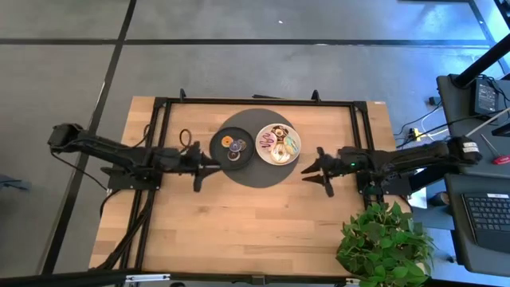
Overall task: Pick & Place donuts
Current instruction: Return to Home Position
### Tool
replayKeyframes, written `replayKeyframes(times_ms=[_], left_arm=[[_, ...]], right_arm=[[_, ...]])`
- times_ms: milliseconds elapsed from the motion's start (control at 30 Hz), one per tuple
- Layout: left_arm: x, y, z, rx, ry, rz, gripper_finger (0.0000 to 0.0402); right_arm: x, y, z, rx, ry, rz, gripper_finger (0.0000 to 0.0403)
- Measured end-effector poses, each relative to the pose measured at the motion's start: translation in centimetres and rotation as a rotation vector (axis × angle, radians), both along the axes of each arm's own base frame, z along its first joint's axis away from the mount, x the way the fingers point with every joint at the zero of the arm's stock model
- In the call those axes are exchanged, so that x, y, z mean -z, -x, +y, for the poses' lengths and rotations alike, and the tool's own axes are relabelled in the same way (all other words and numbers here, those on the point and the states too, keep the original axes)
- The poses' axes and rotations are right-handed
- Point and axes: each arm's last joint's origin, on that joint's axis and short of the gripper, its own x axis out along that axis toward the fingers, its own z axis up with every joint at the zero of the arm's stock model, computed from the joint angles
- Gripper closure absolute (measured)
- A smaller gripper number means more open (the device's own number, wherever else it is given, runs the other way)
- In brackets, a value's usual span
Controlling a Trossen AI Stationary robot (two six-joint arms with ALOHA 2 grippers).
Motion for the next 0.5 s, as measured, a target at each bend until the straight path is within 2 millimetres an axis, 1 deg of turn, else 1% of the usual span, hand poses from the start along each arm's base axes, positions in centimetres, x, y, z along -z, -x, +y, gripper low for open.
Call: replayKeyframes(times_ms=[100,200,367,500], left_arm=[[0.7,0.8,-0.7,0.08,-0.007,-0.061,0.0301],[1.4,1.9,-0.9,0.095,0.008,-0.099,0.0299],[1.6,3.3,-0.7,0.085,0.01,-0.175,0.0298],[1.3,4.3,-0.2,0.057,0.007,-0.202,0.0301]], right_arm=[[-0.3,1.3,0.0,0.014,0.005,-0.089,0.0279],[-0.5,2.4,0.0,0.013,0.005,-0.163,0.0279],[-0.6,3.5,-0.2,0.022,0.009,-0.227,0.0279],[-0.9,4.2,-0.6,0.053,0.011,-0.266,0.0279]])
